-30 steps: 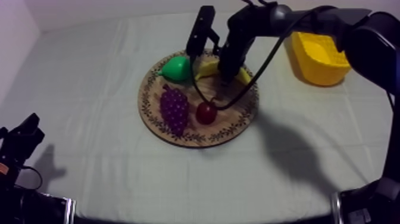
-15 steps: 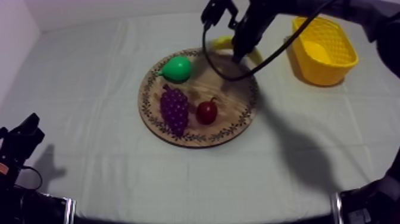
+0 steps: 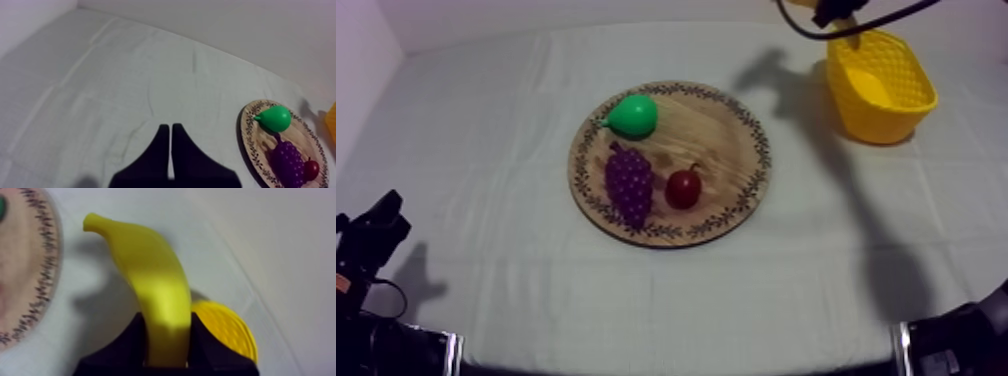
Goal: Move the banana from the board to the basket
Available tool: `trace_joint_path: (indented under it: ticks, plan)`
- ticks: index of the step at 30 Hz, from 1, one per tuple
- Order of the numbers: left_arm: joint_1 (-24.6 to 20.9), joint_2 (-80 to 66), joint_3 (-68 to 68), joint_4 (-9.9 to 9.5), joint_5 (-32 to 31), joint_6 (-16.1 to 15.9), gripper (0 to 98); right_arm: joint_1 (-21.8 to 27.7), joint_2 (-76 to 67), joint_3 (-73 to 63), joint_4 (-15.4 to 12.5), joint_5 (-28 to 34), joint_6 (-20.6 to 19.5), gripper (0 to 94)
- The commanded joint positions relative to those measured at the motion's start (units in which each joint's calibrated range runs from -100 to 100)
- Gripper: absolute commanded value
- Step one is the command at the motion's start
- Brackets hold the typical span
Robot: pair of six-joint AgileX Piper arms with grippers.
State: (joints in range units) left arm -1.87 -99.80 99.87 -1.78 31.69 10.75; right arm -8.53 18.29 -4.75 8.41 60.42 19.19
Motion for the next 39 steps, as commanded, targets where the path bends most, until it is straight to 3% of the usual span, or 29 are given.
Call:
trace_joint_path:
  ticks: [1,24,39]
  plan:
    - [0.02,-0.03,0.02,0.00,0.00,0.01,0.1,2.44,0.04,-0.23,0.50,-0.97,-0.75,6.9]
    - [0.02,-0.03,0.02,0.00,0.00,0.00,0.1,9.19,13.05,-7.70,4.78,-2.14,-6.39,9.8]
    - [0.02,-0.03,0.02,0.00,0.00,-0.01,0.1,10.15,12.00,9.41,9.65,-9.85,-12.21,18.5]
